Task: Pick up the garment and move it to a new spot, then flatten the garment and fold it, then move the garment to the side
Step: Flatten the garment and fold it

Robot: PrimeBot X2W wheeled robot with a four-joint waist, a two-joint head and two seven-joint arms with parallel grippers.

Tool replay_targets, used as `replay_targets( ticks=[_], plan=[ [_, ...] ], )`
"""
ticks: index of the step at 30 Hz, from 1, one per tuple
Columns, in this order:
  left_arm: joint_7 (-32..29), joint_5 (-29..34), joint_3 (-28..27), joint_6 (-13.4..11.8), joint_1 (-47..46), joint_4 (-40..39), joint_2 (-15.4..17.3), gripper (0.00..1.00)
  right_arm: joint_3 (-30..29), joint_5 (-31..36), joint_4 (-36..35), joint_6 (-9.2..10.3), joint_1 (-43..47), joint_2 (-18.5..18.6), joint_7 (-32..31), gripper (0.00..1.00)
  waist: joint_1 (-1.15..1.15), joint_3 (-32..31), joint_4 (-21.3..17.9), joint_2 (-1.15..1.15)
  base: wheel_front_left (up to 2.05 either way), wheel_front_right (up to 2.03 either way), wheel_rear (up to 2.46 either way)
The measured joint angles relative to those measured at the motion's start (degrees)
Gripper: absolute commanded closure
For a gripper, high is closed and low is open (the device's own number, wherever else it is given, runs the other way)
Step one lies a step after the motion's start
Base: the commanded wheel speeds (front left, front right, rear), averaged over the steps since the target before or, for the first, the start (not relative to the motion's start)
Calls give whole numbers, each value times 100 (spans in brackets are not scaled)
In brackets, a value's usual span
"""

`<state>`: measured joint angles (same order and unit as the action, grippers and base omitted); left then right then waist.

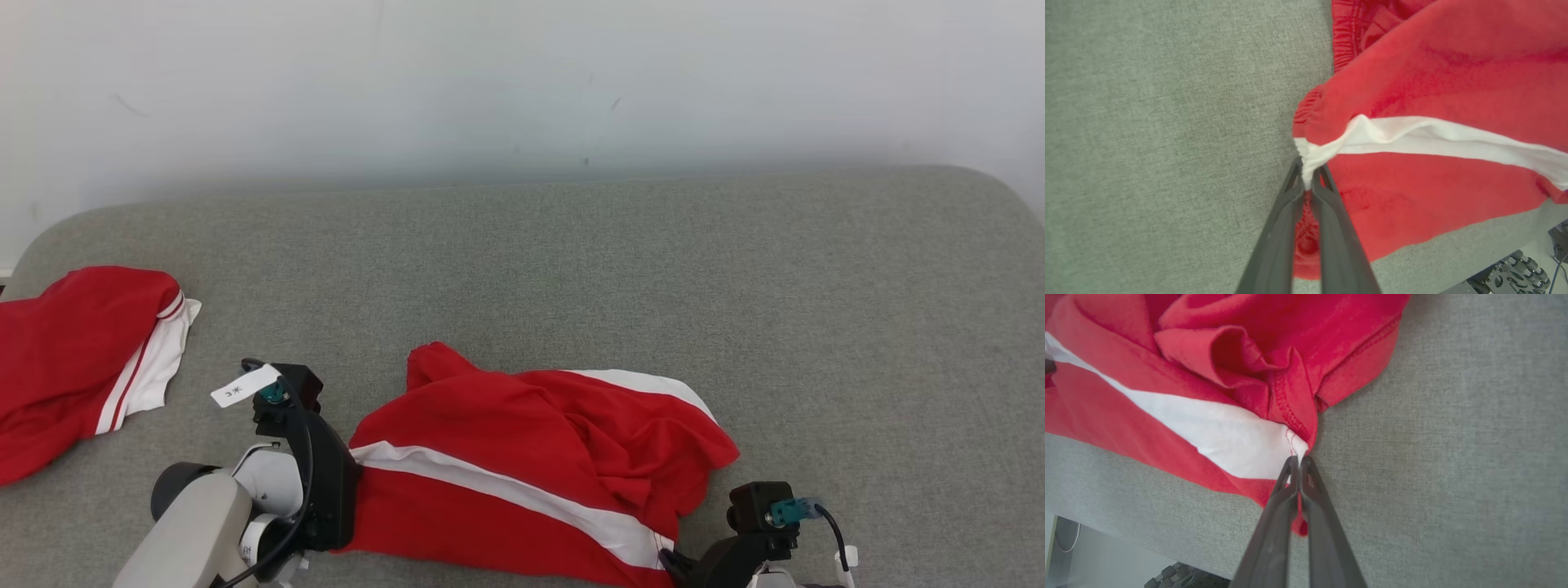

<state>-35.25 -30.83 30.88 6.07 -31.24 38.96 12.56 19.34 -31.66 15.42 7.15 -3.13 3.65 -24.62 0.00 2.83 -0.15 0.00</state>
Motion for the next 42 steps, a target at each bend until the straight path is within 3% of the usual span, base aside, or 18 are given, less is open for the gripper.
replay_targets(
  ticks=[8,13,19,23,28,33,39,40,41,42],
  plan=[
    [140,-5,-8,1,-69,44,0,100,-20,1,-5,0,-6,-3,94,100,0,-40,-3,0,0,0,0],
    [524,-75,-226,-62,-226,18,-56,100,-175,0,-176,0,-90,-10,361,100,0,-94,-1,0,0,0,0],
    [1365,-369,-789,-268,-649,-314,-368,100,-522,302,-628,0,-1001,-8,1136,100,0,-217,-22,0,0,0,0],
    [2273,-436,-1237,-499,-1127,-832,-687,100,-916,638,-1322,16,-1992,105,2045,100,0,-293,-48,0,0,0,0],
    [3177,-657,-1619,-521,-1673,-1660,-1024,100,-1228,844,-1824,16,-2527,288,2729,100,-1,-364,-22,1,0,0,0],
    [3616,-639,-1425,-430,-1120,-1856,-999,100,-1243,826,-1408,-27,-1839,503,2776,100,-1,-386,69,0,0,0,0],
    [3812,-477,-905,-397,581,-1085,-939,100,-778,620,-552,-170,-339,408,2371,100,0,-289,105,0,0,0,0],
    [3834,-423,-797,-394,772,-925,-902,81,-666,589,-427,-221,-192,375,2280,100,0,-269,97,0,0,0,0],
    [3831,-316,-687,-336,916,-792,-875,63,-595,558,-327,-244,-75,338,2202,75,-1,-249,87,0,0,0,0],
    [3829,-260,-584,-277,1016,-682,-857,9,-537,504,-224,-267,-5,312,2134,46,-1,-229,73,0,0,0,0]
  ],
)
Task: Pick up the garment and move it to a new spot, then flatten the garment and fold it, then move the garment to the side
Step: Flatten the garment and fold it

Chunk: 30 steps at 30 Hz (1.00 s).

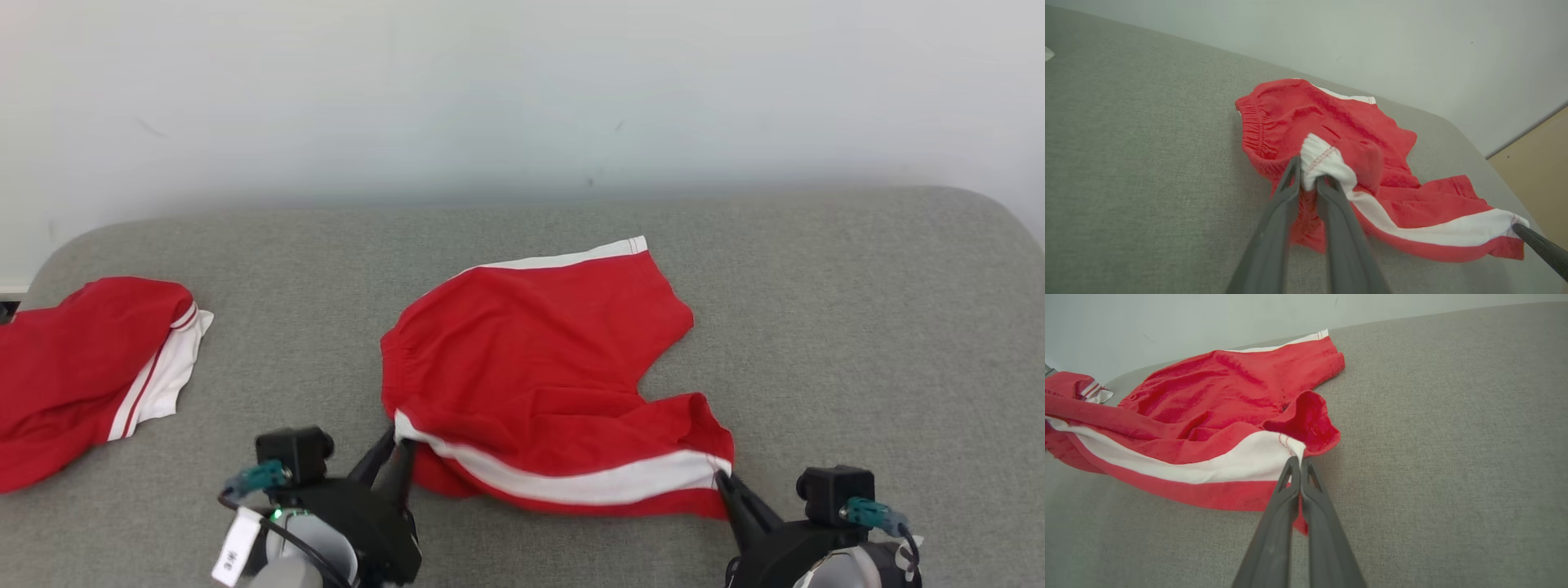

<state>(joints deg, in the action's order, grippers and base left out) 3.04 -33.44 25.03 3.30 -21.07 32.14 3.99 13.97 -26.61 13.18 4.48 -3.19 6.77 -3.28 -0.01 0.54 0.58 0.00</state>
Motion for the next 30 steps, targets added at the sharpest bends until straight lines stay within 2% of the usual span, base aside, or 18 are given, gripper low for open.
replay_targets(
  ticks=[1,2,7,13,20,25,30],
  plan=[
    [-41,46,118,56,59,109,33,0,79,-9,88,-52,31,-1,-60,2,0,18,-19,0,0,0,0],
    [-64,90,218,118,91,208,63,0,116,-15,176,-55,30,-13,-138,0,0,32,-42,0,0,0,0],
    [-123,212,390,185,155,536,319,0,238,-71,436,-209,35,27,-493,0,0,55,-166,0,0,0,0],
    [-97,344,322,171,258,665,623,0,119,-126,481,-187,327,266,-684,0,0,-34,-185,0,0,0,0],
    [108,383,88,-118,794,710,1009,0,-298,-125,90,-8,337,298,-279,0,0,-190,-147,0,0,0,0],
    [282,385,11,-265,1155,571,1074,0,-495,-138,-147,58,519,182,71,0,0,-294,-63,0,0,0,0],
    [435,399,-20,-352,1362,332,1173,0,-387,-154,-224,65,775,79,96,0,0,-344,58,0,0,0,0]
  ],
)
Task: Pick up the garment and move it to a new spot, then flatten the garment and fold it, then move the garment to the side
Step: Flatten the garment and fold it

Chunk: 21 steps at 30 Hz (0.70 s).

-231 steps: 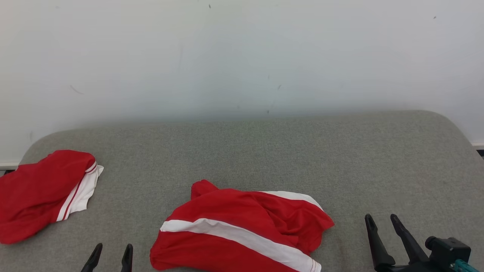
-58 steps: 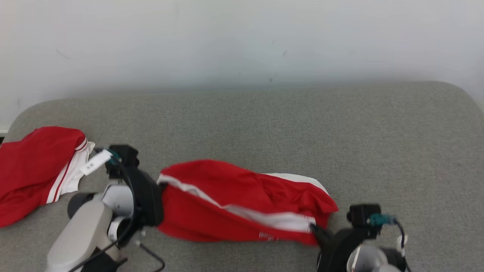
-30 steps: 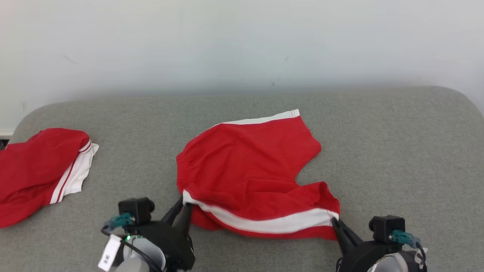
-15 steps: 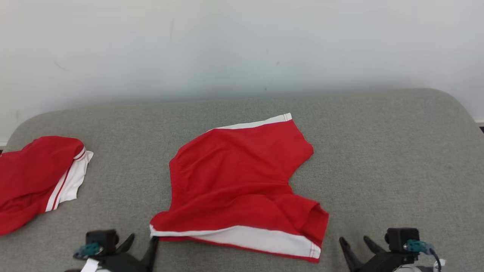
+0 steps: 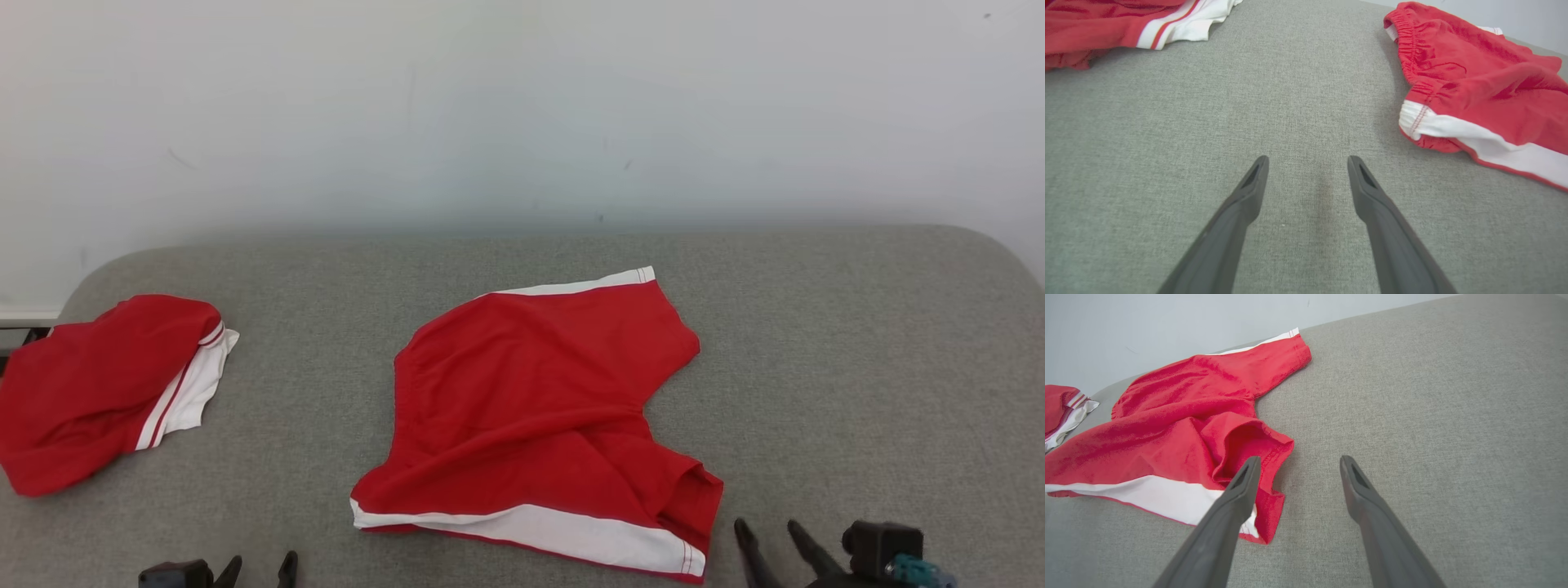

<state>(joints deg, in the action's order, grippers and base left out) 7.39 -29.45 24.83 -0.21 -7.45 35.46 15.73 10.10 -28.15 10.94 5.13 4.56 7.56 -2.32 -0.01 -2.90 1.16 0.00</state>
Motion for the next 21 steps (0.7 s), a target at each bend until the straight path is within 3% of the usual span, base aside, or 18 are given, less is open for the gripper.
replay_targets(
  ticks=[6,21],
  plan=[
    [-144,218,223,105,-30,-316,226,0,264,10,13,91,134,-126,-453,0,0,18,79,0,0,0,0],
    [-1740,348,594,132,-985,-704,154,0,739,531,-176,190,-322,-207,-1641,0,1,187,35,0,0,0,0]
  ],
)
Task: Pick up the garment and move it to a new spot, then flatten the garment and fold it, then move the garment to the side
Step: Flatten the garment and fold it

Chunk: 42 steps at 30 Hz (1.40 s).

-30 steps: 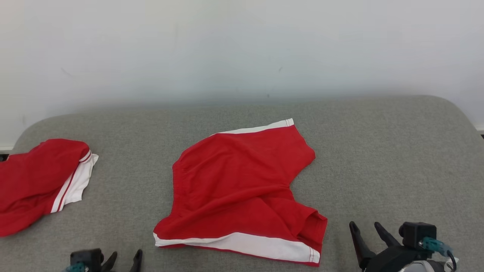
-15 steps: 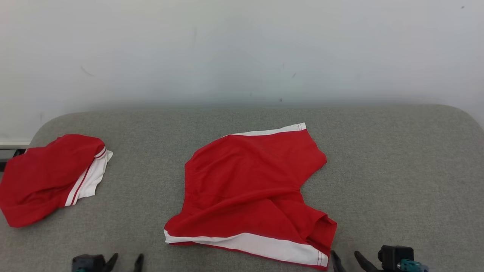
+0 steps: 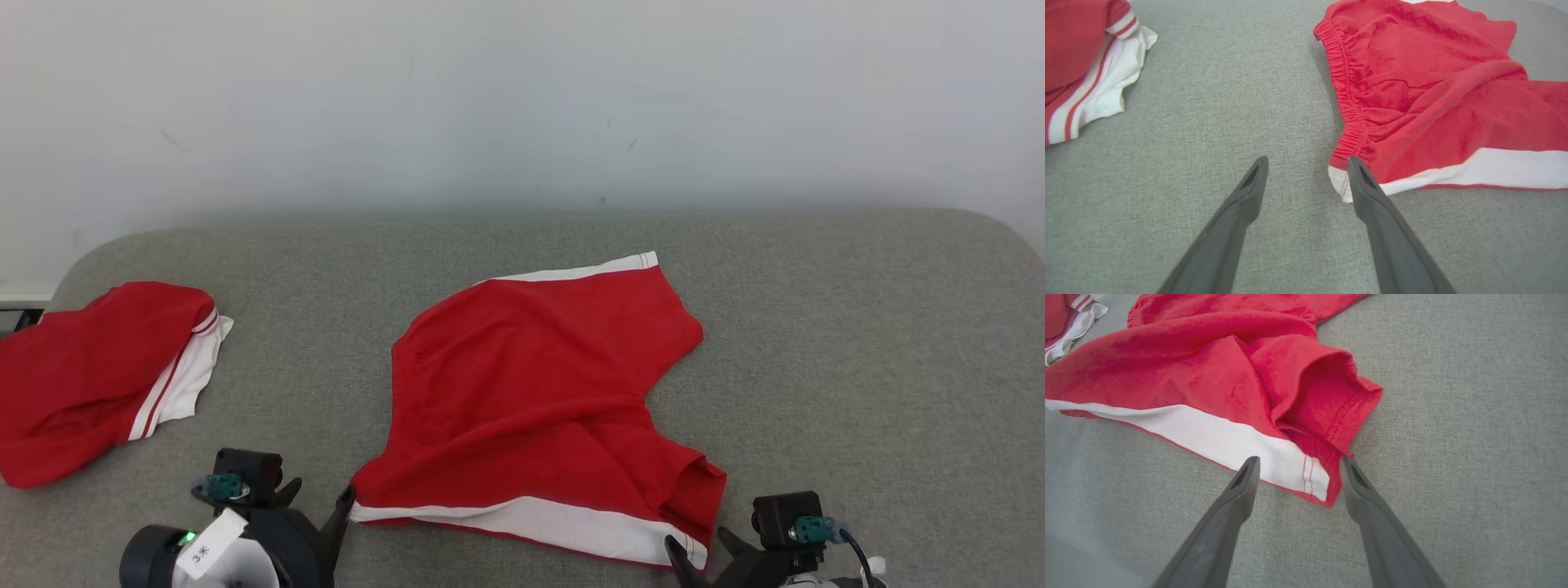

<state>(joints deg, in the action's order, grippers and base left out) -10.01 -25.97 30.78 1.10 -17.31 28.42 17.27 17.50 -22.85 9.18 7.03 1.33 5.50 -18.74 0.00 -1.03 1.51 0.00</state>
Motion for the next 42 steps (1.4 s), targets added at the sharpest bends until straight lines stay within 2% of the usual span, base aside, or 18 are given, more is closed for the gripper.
replay_targets(
  ticks=[4,8,15,23,30,34,35,38,42],
  plan=[
    [-336,0,64,46,-132,-20,7,0,-7,100,8,4,-102,0,-237,0,0,86,-11,0,0,0,0],
    [-647,-21,146,130,-179,-74,11,0,-36,177,4,7,-123,-2,-433,9,0,181,-19,0,0,0,0],
    [-1021,-130,189,203,-59,-293,123,0,-115,187,-35,10,-187,-27,-610,12,0,270,8,0,0,0,0],
    [-1215,-194,227,250,83,-643,167,0,-270,229,-111,11,-168,-37,-761,24,0,221,87,0,0,0,0],
    [-1378,-342,191,246,242,-938,293,0,-308,279,-180,11,-29,-85,-894,24,-1,126,125,0,0,0,0],
    [-1475,-391,196,250,238,-940,248,0,-314,289,-200,11,-14,-103,-957,25,0,130,112,0,0,0,0],
    [-1519,-392,194,250,234,-940,240,0,-313,289,-209,11,-14,-111,-960,27,0,134,107,0,0,0,0],
    [-1605,-426,186,246,184,-935,238,2,-299,316,-237,11,-14,-126,-1014,42,-1,154,89,0,0,0,0],
    [-1697,-434,168,245,112,-920,238,5,-288,328,-267,11,-15,-152,-1090,50,-1,203,60,0,0,0,0]
  ],
)
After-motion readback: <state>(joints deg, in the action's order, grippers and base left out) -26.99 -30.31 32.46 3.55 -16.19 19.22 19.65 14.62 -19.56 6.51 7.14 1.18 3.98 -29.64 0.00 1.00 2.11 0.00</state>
